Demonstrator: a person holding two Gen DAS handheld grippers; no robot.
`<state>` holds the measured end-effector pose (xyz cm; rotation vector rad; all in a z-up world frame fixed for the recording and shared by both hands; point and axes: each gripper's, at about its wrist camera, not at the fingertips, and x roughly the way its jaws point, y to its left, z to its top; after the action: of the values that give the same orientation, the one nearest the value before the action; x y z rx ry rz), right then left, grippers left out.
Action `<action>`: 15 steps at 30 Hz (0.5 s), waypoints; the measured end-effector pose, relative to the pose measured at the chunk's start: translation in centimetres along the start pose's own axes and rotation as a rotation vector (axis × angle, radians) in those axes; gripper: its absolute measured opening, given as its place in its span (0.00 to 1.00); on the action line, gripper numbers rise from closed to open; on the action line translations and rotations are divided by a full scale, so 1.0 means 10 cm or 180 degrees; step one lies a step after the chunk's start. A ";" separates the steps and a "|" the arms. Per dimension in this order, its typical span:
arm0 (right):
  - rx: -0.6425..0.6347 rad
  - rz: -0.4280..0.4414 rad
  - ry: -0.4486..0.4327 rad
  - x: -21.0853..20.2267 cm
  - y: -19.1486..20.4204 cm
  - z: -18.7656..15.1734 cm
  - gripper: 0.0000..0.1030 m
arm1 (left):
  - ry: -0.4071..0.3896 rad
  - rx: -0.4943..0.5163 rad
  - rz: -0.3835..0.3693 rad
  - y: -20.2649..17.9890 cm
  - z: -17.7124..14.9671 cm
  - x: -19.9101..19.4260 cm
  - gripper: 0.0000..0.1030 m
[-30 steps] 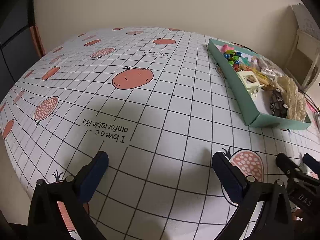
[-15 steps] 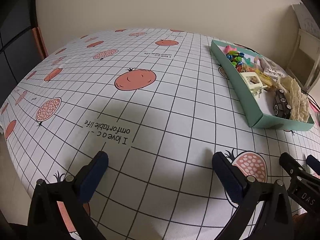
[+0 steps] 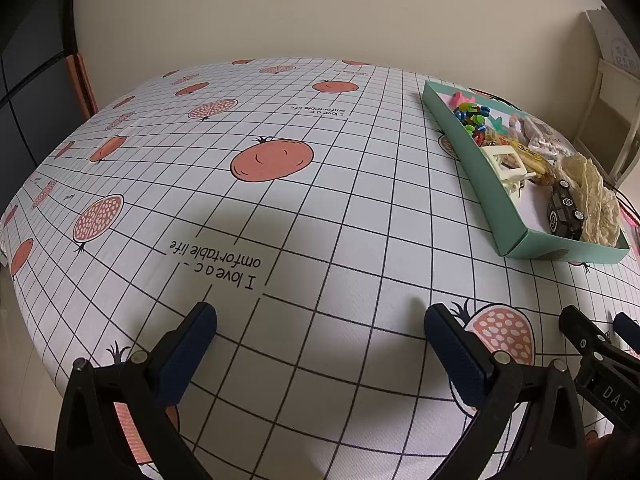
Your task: Organize objects
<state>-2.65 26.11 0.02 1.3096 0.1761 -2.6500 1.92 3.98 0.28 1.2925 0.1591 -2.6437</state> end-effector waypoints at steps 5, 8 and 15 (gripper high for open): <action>0.0002 -0.0002 0.0000 0.00 -0.01 0.00 1.00 | 0.0000 0.0002 -0.0002 0.00 0.00 0.00 1.00; -0.0001 0.0001 0.0000 0.00 -0.01 0.00 1.00 | -0.0001 0.0000 -0.0001 0.00 0.00 0.00 1.00; 0.0002 -0.0003 -0.0001 0.00 -0.01 0.00 1.00 | -0.0001 0.0003 -0.0003 0.00 0.00 0.00 1.00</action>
<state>-2.65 26.24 0.04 1.3097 0.1759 -2.6513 1.99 3.97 0.29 1.2925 0.1585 -2.6450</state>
